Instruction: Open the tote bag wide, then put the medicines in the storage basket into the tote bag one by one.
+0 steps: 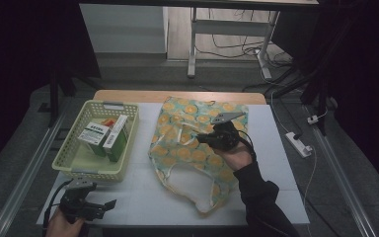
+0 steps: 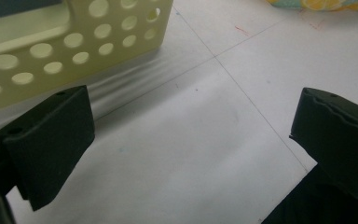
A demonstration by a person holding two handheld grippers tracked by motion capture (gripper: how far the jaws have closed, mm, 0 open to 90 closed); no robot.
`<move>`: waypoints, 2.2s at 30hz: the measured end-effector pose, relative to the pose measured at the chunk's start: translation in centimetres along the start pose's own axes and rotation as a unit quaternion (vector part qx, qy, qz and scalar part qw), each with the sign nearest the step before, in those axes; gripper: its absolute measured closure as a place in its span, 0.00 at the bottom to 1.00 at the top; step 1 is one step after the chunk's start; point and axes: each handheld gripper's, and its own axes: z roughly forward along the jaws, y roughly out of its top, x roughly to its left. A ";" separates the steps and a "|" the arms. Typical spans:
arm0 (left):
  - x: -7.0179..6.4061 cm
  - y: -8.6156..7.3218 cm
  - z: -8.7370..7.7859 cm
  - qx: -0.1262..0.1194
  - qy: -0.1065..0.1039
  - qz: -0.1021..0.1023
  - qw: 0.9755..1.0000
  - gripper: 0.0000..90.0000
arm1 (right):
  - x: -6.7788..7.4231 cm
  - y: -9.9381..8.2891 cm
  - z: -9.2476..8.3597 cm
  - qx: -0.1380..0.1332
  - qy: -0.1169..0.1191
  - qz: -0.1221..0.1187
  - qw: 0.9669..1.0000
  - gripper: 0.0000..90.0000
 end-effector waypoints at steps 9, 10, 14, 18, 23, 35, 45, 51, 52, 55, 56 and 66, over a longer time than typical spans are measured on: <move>0.1 0.0 -0.1 -0.004 0.001 -0.008 1.000 0.00 | -0.1 0.0 -0.3 -0.009 -0.005 0.001 1.000 1.00; 0.1 -0.1 -0.1 -0.005 0.002 -0.011 1.000 0.00 | -0.1 0.0 -0.3 -0.010 -0.006 0.002 1.000 1.00; 0.3 -0.1 -0.2 -0.010 0.002 -0.016 1.000 0.00 | -0.2 -0.1 -0.3 -0.008 -0.007 0.002 1.000 1.00; 0.4 -0.2 -0.4 -0.022 -0.001 -0.025 0.999 0.00 | -0.2 -0.2 -0.5 -0.009 -0.010 0.003 1.000 1.00; 0.4 -0.2 -0.7 -0.028 -0.002 -0.021 0.999 0.00 | -0.4 -0.3 -0.6 -0.011 -0.011 0.004 1.000 1.00; 0.2 0.2 -1.7 -0.041 0.009 -0.008 0.999 0.00 | -0.5 -0.5 -0.6 -0.011 -0.011 0.003 1.000 1.00; 0.5 1.0 -3.2 -0.055 -0.004 -0.008 0.998 0.00 | -0.5 -0.6 -0.4 -0.006 -0.010 0.004 1.000 1.00; 0.8 1.5 -3.6 -0.069 -0.019 0.008 0.997 0.00 | -0.6 -0.6 -0.3 -0.004 -0.009 0.004 1.000 1.00; 0.9 1.5 -3.6 -0.071 -0.019 0.010 0.997 0.00 | -0.6 -0.6 -0.3 -0.005 -0.009 0.005 1.000 1.00; 1.1 1.7 -3.7 -0.085 -0.024 0.014 0.996 0.00 | -0.7 -0.7 -0.4 -0.005 -0.011 0.006 1.000 1.00; 1.2 1.8 -3.8 -0.090 -0.023 0.016 0.996 0.00 | -0.8 -0.7 -0.5 -0.005 -0.011 0.006 1.000 1.00; 2.5 3.2 -4.3 -0.101 0.034 0.013 0.994 0.00 | -0.8 -0.6 -0.7 -0.010 -0.012 0.004 1.000 1.00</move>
